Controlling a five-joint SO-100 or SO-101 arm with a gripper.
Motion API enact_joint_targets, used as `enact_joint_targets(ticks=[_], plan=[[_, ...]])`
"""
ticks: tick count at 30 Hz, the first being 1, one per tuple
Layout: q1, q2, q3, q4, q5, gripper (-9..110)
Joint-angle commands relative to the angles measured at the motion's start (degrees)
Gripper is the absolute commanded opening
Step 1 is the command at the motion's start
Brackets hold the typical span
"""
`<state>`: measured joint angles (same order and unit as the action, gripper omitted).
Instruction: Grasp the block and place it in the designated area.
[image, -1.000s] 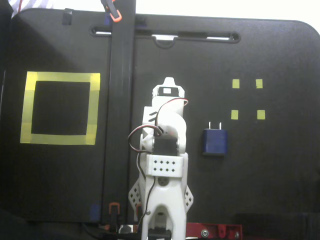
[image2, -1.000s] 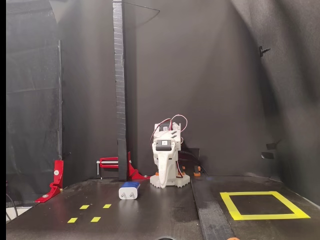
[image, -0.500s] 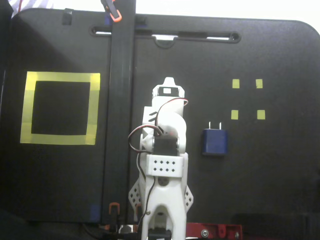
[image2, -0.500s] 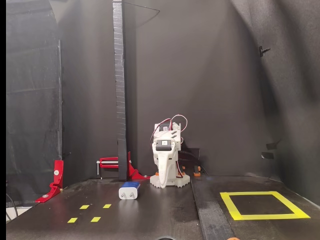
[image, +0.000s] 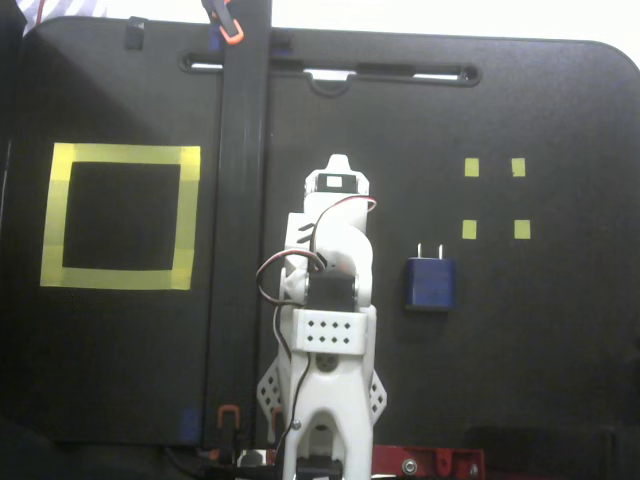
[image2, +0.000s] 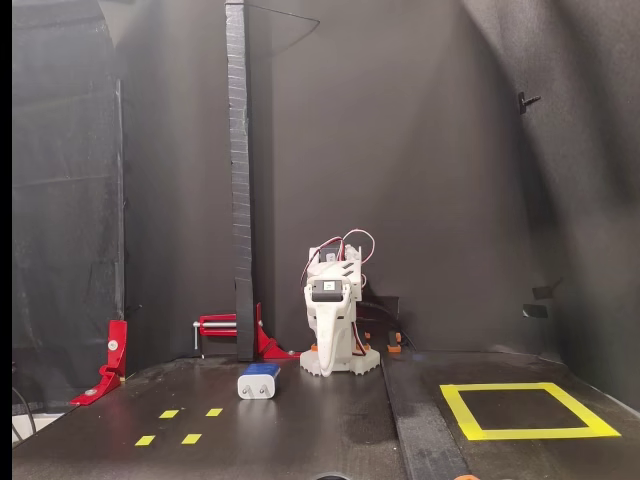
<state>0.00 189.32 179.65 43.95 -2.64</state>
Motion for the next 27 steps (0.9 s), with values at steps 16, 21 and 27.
enact_joint_targets(ticks=[16,21,27], plan=[[0.0,0.2,0.4,-23.3,-0.9,0],[0.2,0.2,0.4,-34.7,-0.9,0],[0.7,0.2,0.4,-39.7,-1.0,0]])
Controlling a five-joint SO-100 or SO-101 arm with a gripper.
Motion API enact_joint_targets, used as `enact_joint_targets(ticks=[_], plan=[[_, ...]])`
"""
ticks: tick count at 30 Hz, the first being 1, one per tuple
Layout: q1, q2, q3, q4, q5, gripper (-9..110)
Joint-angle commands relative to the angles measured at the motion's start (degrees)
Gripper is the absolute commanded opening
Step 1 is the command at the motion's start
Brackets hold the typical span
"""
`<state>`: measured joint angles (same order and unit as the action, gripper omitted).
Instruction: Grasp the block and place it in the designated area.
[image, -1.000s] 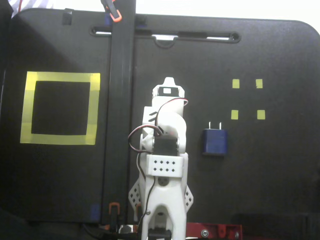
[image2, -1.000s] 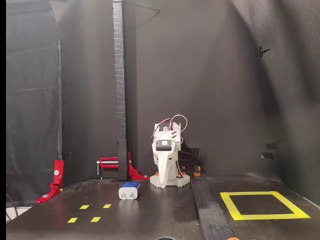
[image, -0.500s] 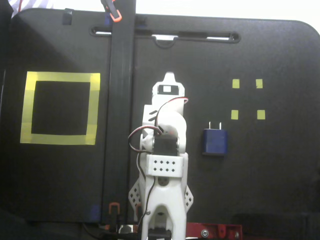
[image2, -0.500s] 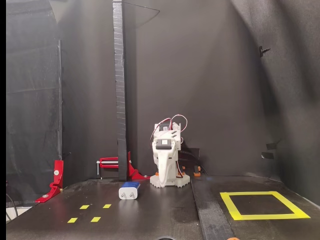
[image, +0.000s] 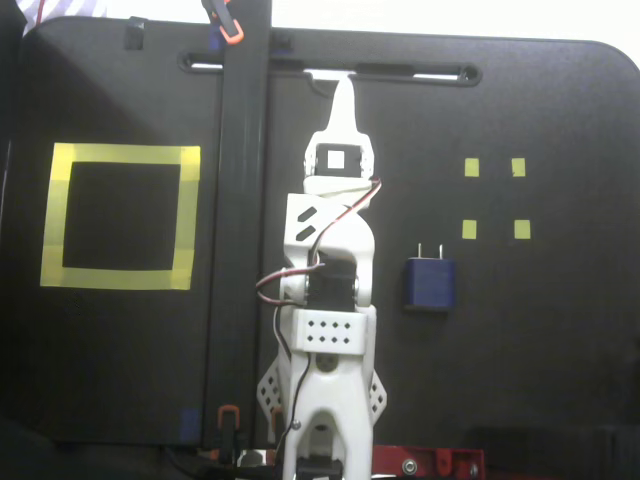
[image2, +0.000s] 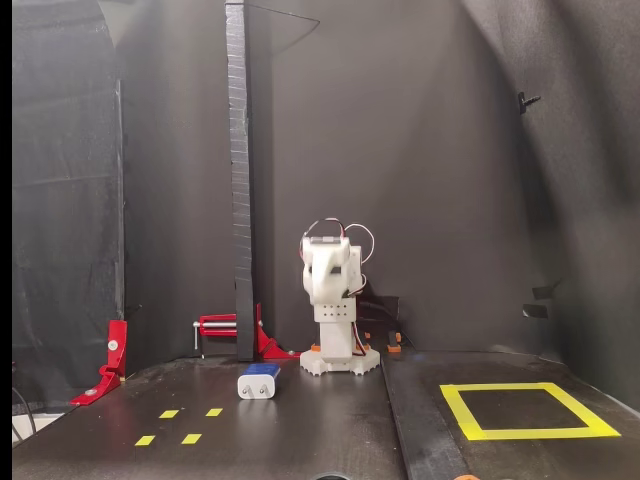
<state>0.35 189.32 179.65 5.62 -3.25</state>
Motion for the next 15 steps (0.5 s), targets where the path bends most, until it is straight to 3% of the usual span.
enact_joint_targets(ticks=[1,8,15], plan=[[0.4,0.2,0.4,-1.2,-0.6,0],[2.3,0.2,0.4,1.4,-2.5,0],[12.1,0.1,0.4,2.5,-2.4,0]])
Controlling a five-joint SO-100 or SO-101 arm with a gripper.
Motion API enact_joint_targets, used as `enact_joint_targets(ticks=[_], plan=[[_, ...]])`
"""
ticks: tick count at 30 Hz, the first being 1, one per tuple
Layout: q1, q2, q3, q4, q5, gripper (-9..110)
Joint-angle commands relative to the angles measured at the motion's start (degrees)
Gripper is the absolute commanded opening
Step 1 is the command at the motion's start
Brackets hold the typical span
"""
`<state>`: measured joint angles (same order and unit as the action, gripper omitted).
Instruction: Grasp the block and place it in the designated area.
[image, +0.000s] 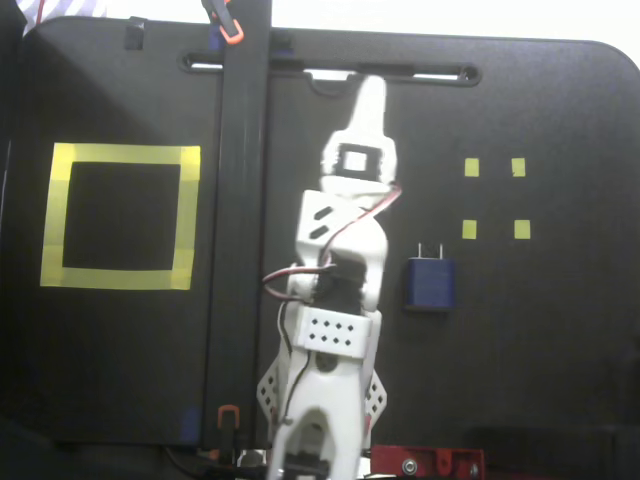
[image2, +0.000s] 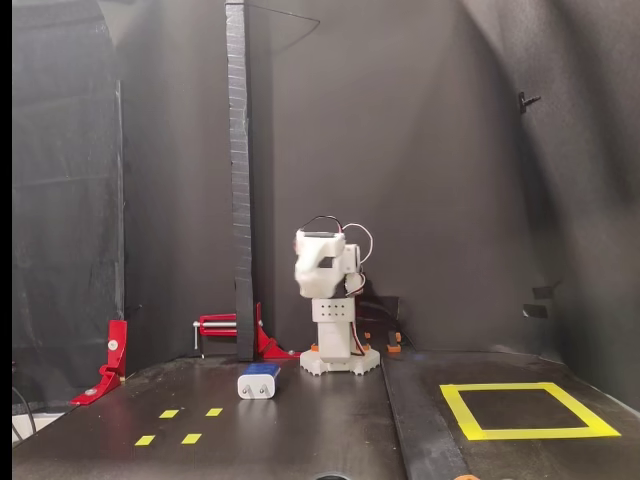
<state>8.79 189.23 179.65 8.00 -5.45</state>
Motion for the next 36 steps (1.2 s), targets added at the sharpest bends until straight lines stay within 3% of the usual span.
enact_joint_targets(ticks=[1,16,26,31,36], plan=[[5.4,0.2,0.4,0.2,0.0,0],[28.8,0.9,0.4,0.7,0.1,0],[30.8,1.0,-0.4,-0.1,0.8,0],[30.8,-5.7,-10.1,8.7,0.8,0],[31.8,-15.7,-27.8,26.1,0.4,0]])
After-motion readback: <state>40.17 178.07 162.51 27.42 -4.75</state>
